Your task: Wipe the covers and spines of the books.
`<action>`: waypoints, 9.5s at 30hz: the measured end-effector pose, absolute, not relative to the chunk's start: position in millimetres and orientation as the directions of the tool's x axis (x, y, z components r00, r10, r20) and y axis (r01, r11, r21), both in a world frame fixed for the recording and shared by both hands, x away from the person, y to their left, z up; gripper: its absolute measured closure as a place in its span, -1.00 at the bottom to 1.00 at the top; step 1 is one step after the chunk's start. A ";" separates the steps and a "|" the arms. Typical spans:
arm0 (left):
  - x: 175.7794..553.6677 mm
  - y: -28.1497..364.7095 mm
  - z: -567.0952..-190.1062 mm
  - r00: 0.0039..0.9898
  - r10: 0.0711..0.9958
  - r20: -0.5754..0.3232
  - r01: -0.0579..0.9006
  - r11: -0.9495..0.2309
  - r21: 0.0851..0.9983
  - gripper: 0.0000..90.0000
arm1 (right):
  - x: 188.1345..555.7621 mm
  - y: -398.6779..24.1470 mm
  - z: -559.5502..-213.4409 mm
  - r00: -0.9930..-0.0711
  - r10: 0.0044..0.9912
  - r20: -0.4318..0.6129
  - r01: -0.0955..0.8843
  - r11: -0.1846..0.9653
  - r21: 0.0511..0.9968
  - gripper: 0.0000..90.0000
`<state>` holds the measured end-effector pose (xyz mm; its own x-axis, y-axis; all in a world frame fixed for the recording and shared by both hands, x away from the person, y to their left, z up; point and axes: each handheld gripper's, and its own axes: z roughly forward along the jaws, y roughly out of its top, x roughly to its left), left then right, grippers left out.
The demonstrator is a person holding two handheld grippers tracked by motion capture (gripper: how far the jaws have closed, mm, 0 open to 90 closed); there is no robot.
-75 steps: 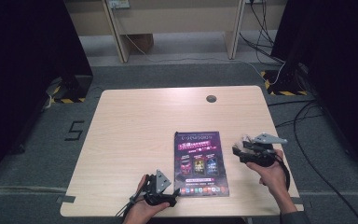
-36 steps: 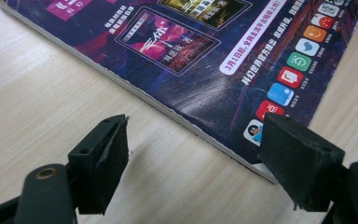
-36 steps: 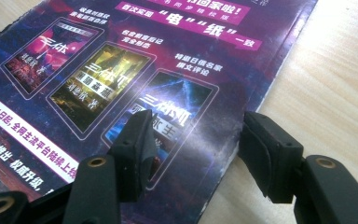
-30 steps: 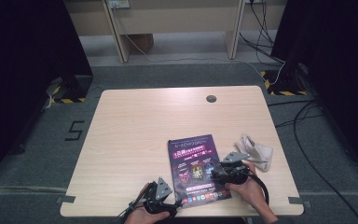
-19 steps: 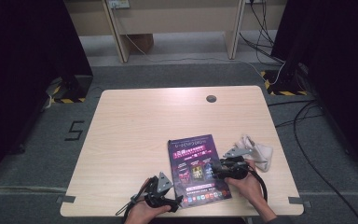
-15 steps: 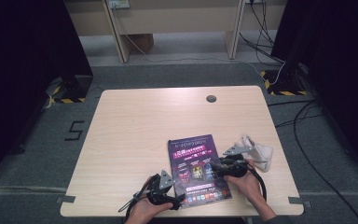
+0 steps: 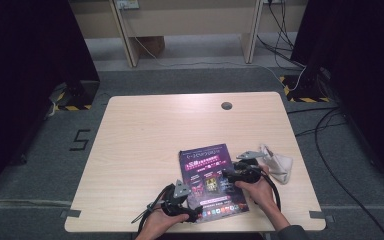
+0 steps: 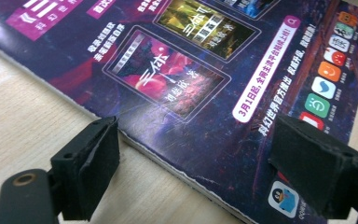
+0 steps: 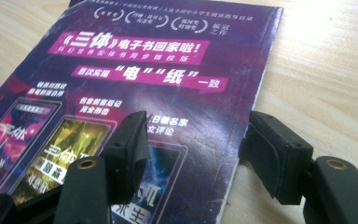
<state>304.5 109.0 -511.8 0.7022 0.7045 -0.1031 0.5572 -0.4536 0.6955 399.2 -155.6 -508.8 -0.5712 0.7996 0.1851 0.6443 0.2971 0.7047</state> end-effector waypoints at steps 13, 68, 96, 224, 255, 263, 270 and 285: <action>304.2 108.7 -512.7 0.709 0.697 -0.106 0.551 -0.454 0.700 -0.70 | 398.6 -157.6 -509.0 -0.532 0.808 0.254 0.680 0.230 0.696 -0.14; 303.1 114.6 -511.9 0.720 0.685 -0.108 0.551 -0.470 0.690 -0.71 | 376.5 -177.7 -487.7 -0.556 0.701 0.447 0.714 0.127 0.688 0.39; 300.1 137.6 -503.6 0.725 0.686 -0.071 0.526 -0.484 0.699 -0.63 | 375.2 -154.1 -480.1 -0.708 0.668 0.229 0.609 0.413 0.678 0.57; 287.2 176.4 -506.7 0.683 0.730 -0.026 0.553 -0.493 0.672 -0.63 | 365.0 -61.3 -432.7 -0.925 0.337 -0.177 0.221 0.853 0.474 0.80; 283.9 175.8 -506.0 0.687 0.727 -0.002 0.537 -0.505 0.675 -0.63 | 344.4 -58.7 -481.2 -0.927 0.374 -0.036 0.304 0.801 0.515 0.29; 283.8 175.6 -506.0 0.685 0.728 -0.003 0.538 -0.504 0.675 -0.63 | 341.3 -57.0 -484.7 -0.921 0.390 -0.016 0.328 0.796 0.508 0.24; 283.5 175.1 -507.0 0.687 0.727 0.000 0.536 -0.507 0.675 -0.63 | 342.2 -58.6 -485.9 -0.913 0.407 0.011 0.352 0.775 0.525 0.16; 281.9 172.4 -507.8 0.689 0.724 0.003 0.530 -0.508 0.679 -0.63 | 373.0 -96.5 -477.1 -0.831 0.557 0.010 0.452 0.665 0.595 -0.22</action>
<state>281.9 172.4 -507.8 0.6894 0.7244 0.0033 0.5304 -0.5078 0.6788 373.0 -96.5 -477.1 -0.8308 0.5565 0.0096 0.4522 0.6647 0.5947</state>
